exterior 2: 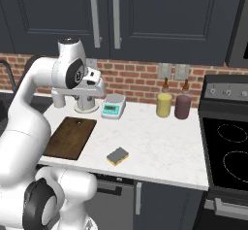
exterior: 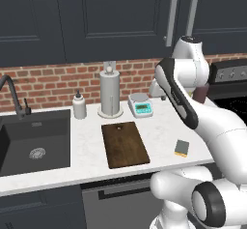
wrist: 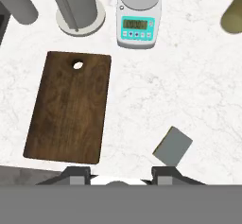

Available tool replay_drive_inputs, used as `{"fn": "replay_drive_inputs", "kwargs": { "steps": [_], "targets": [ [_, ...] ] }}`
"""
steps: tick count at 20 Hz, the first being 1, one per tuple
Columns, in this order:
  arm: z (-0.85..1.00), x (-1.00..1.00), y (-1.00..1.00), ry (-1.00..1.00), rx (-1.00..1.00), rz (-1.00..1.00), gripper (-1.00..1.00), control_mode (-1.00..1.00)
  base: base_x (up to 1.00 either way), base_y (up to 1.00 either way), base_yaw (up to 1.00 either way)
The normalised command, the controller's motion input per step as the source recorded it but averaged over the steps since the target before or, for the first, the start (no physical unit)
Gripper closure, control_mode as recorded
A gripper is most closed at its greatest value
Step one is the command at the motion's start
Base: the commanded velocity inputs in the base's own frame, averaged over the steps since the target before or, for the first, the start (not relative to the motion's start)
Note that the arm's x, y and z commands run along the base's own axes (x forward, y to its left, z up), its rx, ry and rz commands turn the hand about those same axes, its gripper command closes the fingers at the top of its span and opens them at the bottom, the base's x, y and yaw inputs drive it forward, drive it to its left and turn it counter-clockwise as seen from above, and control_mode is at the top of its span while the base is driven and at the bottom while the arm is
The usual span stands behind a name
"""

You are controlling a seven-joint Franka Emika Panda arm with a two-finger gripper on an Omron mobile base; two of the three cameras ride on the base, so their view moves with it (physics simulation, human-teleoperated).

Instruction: Pick up the sponge from the counter and clean the cutting board by briefly scrubbing or pressing down on the cutting board. Once finished, release the sponge.

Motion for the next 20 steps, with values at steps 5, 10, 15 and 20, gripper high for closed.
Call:
{"fn": "replay_drive_inputs", "kwargs": {
  "steps": [5,10,15,20],
  "targets": [
    [-0.28,-0.03,-0.17,-0.02,0.00,-0.02,-1.00,-1.00,0.00,0.00,0.00],
    [-0.48,-0.01,-0.31,0.00,0.00,-0.09,-1.00,-1.00,0.00,0.00,0.00],
    [-0.49,-0.06,-0.16,-0.04,0.00,-0.12,-1.00,-1.00,0.00,0.00,0.00],
    [-0.53,-0.14,-0.14,-0.06,0.00,-0.15,-1.00,-1.00,0.00,0.00,0.00]
  ]
}}
